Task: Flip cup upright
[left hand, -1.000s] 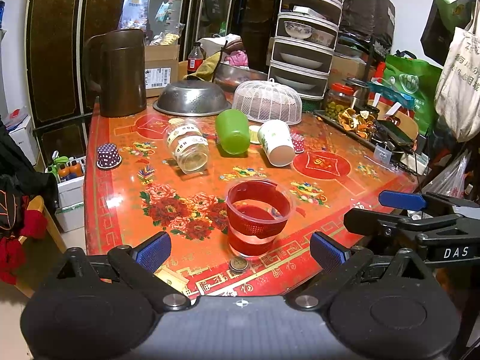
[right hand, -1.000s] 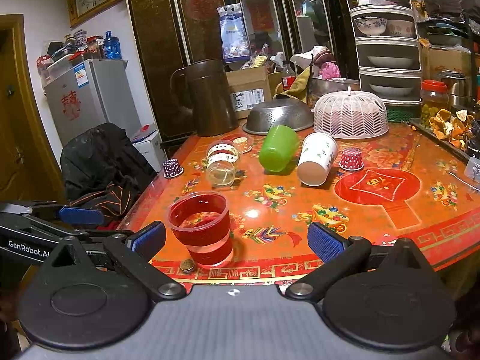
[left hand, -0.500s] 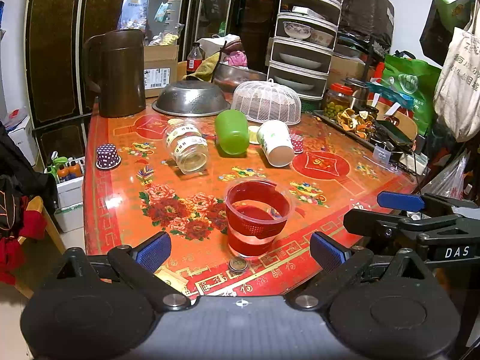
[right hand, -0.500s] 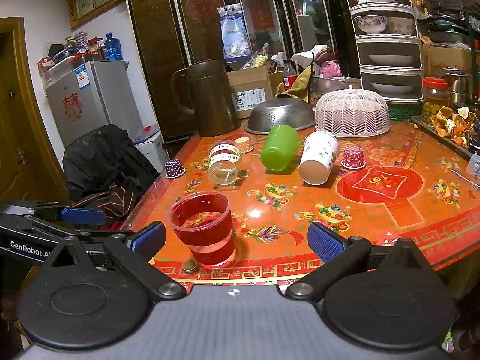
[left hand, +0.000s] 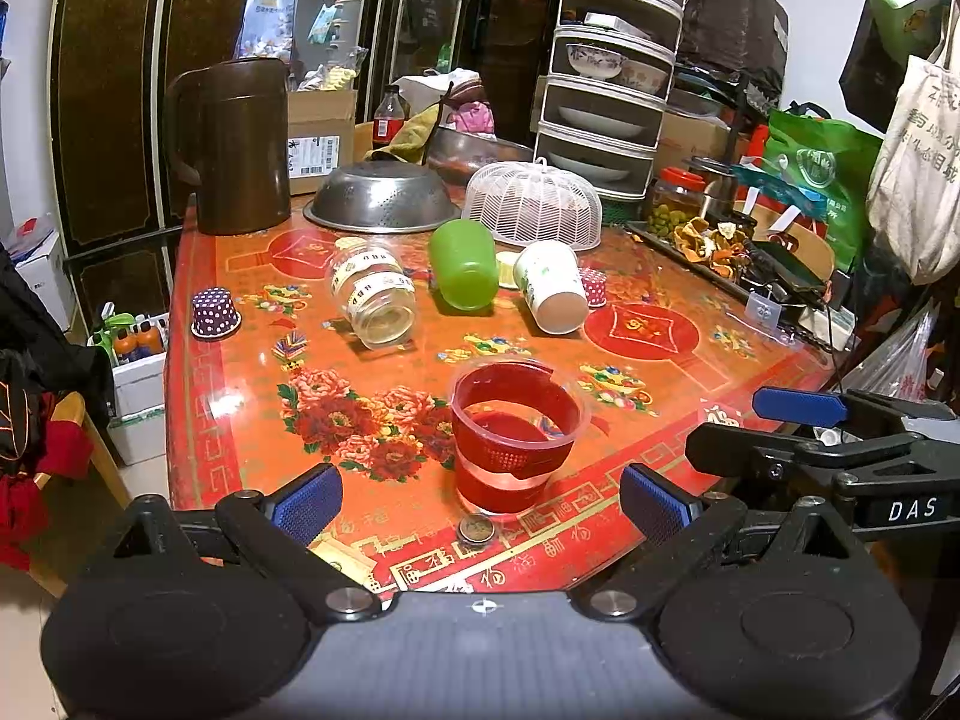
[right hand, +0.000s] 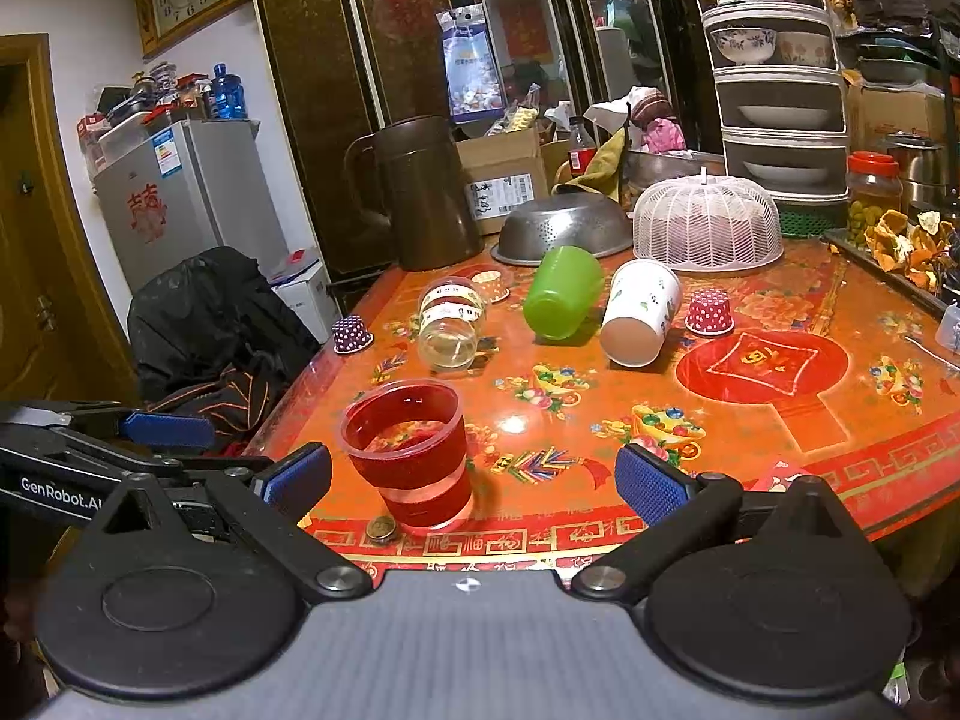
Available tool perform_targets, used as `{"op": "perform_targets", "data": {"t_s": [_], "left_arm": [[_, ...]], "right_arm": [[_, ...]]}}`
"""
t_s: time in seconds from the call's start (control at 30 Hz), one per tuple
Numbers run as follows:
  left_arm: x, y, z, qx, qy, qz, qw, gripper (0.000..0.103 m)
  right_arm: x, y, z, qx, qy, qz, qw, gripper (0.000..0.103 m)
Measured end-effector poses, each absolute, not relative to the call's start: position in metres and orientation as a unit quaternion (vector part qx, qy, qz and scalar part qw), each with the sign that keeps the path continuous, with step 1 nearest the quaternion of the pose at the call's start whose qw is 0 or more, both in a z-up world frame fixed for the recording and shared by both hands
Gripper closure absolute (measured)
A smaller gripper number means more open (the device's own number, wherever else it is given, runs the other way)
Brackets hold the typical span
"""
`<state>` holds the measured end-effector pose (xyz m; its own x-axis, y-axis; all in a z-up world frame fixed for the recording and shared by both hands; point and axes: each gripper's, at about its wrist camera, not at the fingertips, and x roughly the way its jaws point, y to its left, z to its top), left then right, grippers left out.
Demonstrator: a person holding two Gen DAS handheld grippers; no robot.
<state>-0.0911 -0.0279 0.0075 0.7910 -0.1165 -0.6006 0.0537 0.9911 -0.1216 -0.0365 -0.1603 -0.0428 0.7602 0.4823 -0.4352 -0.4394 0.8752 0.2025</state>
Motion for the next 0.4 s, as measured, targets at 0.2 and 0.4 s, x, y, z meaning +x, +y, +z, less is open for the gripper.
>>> {"op": "perform_targets", "data": {"t_s": [0.2, 0.4], "left_arm": [[-0.0923, -0.0285, 0.0076, -0.048, 0.314, -0.049, 0.947, 0.003], [-0.0924, -0.0266, 0.0088, -0.048, 0.307, -0.046, 0.949, 0.003]], "right_arm": [[-0.0361, -0.1588, -0.0468, 0.044, 0.245, 0.250, 0.936, 0.001], [-0.0360, -0.1588, -0.0489, 0.041, 0.240, 0.245, 0.938, 0.001]]}}
